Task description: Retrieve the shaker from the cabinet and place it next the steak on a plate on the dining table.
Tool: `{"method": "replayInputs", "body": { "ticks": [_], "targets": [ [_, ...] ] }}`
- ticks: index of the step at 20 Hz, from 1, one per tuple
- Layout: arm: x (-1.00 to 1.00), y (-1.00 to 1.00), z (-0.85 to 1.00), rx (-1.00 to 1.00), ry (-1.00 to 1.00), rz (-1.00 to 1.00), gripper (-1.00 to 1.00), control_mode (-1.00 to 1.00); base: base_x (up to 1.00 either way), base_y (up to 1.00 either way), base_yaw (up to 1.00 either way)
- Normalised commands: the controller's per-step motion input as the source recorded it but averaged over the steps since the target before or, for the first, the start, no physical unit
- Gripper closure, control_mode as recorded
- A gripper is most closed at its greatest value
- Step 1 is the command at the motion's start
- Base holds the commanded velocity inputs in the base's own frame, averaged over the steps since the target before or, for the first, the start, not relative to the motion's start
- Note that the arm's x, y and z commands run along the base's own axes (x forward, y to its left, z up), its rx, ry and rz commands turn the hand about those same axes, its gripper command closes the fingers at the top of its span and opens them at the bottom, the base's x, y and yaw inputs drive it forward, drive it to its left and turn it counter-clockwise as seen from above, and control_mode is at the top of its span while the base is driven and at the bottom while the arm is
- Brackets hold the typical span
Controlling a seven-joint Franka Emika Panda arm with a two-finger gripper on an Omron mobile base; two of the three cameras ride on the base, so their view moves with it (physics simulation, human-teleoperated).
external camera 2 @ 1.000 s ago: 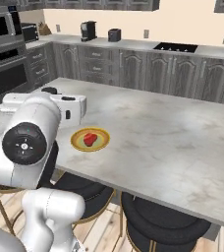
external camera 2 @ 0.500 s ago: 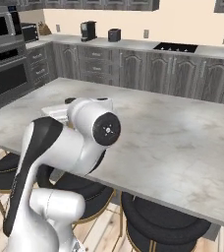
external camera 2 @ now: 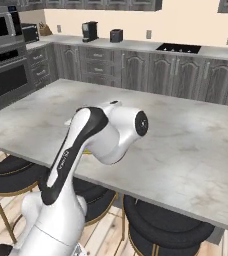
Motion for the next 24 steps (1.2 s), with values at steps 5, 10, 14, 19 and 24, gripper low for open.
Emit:
{"method": "replayInputs", "body": {
  "ticks": [5, 10, 14, 19, 24],
  "targets": [
    [0.37, -0.24, -0.22, 0.00, -0.04, 0.21, 1.00, -1.00, 0.00, 0.00, 0.00],
    [0.07, -0.09, -0.36, 0.00, 0.00, -0.01, 1.00, -1.00, 0.00, 0.00, 0.00],
    [0.02, -0.01, -0.36, 0.01, 0.02, -0.08, 1.00, -1.00, 0.00, 0.00, 0.00],
    [0.00, 0.00, -0.39, 0.01, 0.00, -0.08, 1.00, -1.00, 0.00, 0.00, 0.00],
    [0.00, 0.00, -0.39, 0.03, 0.00, -0.08, 1.00, -1.00, 0.00, 0.00, 0.00]
  ]
}}
